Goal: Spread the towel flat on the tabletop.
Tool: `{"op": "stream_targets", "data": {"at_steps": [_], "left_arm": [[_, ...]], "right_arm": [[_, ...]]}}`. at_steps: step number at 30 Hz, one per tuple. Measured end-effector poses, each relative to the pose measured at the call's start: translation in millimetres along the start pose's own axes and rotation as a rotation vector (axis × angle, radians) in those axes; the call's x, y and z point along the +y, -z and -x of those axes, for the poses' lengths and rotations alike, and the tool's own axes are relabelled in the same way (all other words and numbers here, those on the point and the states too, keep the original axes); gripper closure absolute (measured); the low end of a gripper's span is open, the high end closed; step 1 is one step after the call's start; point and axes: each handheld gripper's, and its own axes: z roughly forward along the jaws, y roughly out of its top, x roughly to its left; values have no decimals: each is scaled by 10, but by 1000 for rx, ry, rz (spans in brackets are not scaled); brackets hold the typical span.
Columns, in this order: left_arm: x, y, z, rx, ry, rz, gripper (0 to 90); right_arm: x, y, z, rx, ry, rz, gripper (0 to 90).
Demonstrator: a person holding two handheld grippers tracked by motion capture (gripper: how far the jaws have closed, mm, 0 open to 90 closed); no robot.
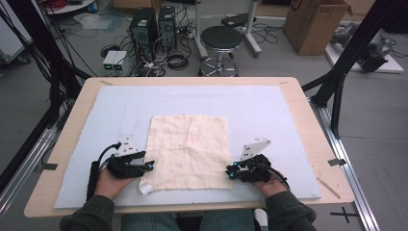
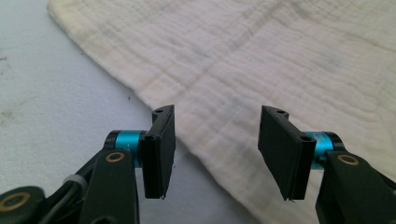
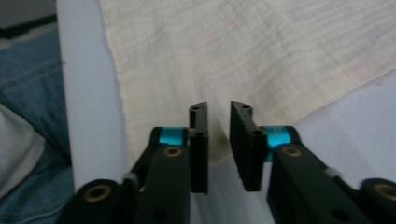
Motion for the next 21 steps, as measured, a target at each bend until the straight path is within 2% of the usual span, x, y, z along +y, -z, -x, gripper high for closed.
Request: {"op": "stream_targets", "data": {"at_steps": [3,7,11,17,21], "left_arm": [[6,20,-14,4,14,16,451],[11,51,-22,4,27,31,437],[27,84,-12,2,36,47,419],[60,136,11,-11,43,80,395],[61,151,18,-21,50,83,383]], "right_arm": [[0,1,16,-7,4,19,698],[-5,33,54,-16,-23,53,631],[-15,82,84,-52,-40,85,563],[-17,135,128,-84,-69,117,513],[-12,154,130,-101,-83,126,478]]}}
